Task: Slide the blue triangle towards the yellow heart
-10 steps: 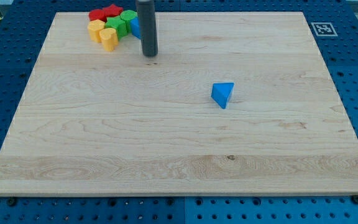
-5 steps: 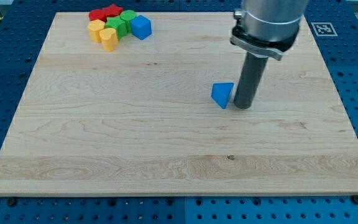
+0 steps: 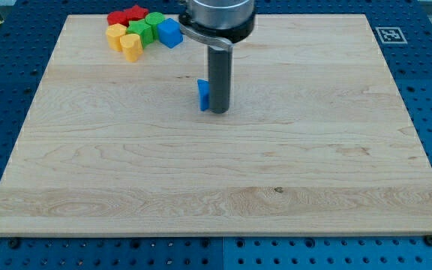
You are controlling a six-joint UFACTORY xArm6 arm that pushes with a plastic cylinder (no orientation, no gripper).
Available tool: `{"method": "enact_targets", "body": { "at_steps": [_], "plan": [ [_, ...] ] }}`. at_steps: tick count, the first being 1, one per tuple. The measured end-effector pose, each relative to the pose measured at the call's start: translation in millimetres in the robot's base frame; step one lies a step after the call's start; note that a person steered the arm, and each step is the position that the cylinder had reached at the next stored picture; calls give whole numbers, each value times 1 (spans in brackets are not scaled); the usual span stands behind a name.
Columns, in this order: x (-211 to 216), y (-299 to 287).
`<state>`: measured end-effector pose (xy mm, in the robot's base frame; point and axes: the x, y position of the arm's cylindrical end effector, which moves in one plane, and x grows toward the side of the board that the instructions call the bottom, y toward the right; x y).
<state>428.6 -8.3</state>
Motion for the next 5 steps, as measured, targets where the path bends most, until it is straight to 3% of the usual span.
{"method": "enact_targets", "body": {
  "at_steps": [3, 5],
  "plan": [
    [-58, -23],
    [-47, -43]
  ]
}}
